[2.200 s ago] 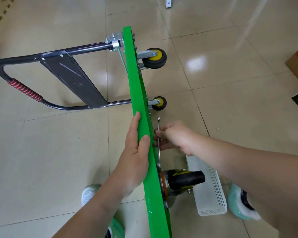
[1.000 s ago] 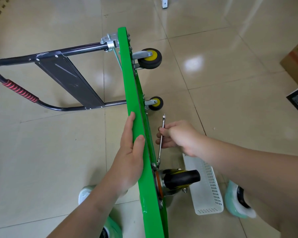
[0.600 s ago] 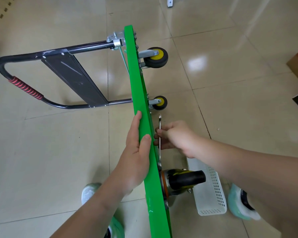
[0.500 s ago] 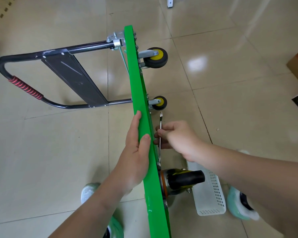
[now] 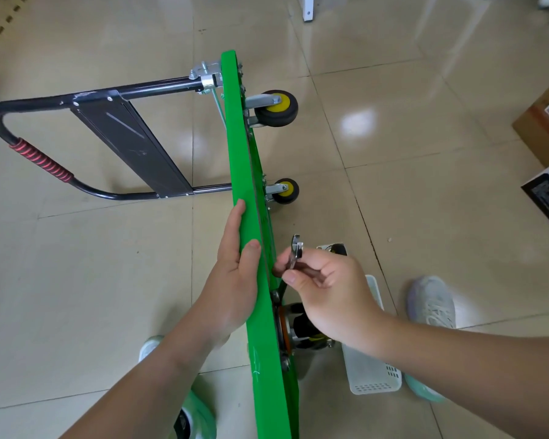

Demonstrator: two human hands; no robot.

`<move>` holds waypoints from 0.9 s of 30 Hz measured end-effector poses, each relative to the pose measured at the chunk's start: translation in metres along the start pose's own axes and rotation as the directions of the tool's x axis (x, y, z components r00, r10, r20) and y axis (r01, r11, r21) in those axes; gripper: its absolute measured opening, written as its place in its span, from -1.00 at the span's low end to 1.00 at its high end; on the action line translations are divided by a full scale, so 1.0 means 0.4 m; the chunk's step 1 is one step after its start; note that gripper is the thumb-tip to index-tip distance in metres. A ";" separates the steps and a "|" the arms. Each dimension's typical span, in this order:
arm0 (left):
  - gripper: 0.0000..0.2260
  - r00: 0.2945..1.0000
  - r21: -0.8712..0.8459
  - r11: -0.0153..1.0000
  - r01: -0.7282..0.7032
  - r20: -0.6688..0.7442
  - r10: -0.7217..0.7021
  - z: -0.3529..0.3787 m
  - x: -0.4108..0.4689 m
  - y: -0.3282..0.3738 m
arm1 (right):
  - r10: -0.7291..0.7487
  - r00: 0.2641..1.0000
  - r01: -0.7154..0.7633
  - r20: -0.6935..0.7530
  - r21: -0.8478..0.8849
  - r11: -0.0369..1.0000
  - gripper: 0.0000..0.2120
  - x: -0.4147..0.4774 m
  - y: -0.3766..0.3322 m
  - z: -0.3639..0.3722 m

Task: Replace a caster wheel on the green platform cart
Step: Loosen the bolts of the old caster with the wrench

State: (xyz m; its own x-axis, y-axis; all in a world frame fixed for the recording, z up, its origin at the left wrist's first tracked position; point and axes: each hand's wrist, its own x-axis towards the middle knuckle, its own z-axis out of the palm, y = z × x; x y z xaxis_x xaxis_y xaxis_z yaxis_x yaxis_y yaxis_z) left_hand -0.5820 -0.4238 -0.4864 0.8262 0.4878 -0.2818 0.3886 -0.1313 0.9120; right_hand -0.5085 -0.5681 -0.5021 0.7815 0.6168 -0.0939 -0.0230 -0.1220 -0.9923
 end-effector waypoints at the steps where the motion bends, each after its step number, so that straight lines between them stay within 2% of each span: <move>1: -0.50 1.000 -0.003 1.000 0.002 -0.001 -0.002 0.000 0.000 0.000 | -0.010 1.000 0.011 -0.018 0.020 1.000 -0.70 0.000 -0.004 -0.002; 6: -0.50 1.000 0.002 1.000 -0.004 0.005 0.004 -0.002 0.002 -0.003 | 0.032 0.998 -0.025 -0.050 0.136 0.990 -0.73 0.051 -0.064 -0.032; 10: -0.49 1.000 0.006 1.000 0.006 0.012 -0.006 -0.003 0.005 -0.005 | 0.234 0.972 -0.231 0.012 0.220 0.948 -0.83 0.125 -0.103 -0.058; 14: -0.49 1.000 0.004 1.000 0.004 0.022 -0.004 -0.006 0.005 -0.005 | 0.340 0.935 -0.353 0.100 0.172 0.920 -0.94 0.163 -0.097 -0.043; 17: -0.49 1.000 0.005 1.000 -0.006 0.030 0.005 -0.006 0.005 -0.003 | 0.395 0.910 -0.411 0.125 0.150 0.899 -0.86 0.180 -0.084 -0.027; 22: -0.48 1.000 0.013 1.000 -0.008 0.023 0.008 -0.006 0.007 -0.002 | 0.418 0.898 -0.432 0.138 0.093 0.897 -0.74 0.200 -0.081 -0.009; 27: -0.47 1.000 0.013 1.000 -0.007 0.011 0.007 -0.007 0.010 -0.010 | 0.368 0.913 -0.385 0.174 0.077 0.920 -0.89 0.199 -0.091 0.002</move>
State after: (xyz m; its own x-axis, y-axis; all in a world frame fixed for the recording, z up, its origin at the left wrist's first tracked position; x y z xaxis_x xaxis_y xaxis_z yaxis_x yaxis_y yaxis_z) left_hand -0.5814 -0.4190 -0.4905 0.8335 0.4772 -0.2784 0.3876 -0.1460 0.9102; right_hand -0.4458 -0.5140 -0.4735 0.5969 0.6539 -0.4648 -0.3696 -0.2901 -0.8827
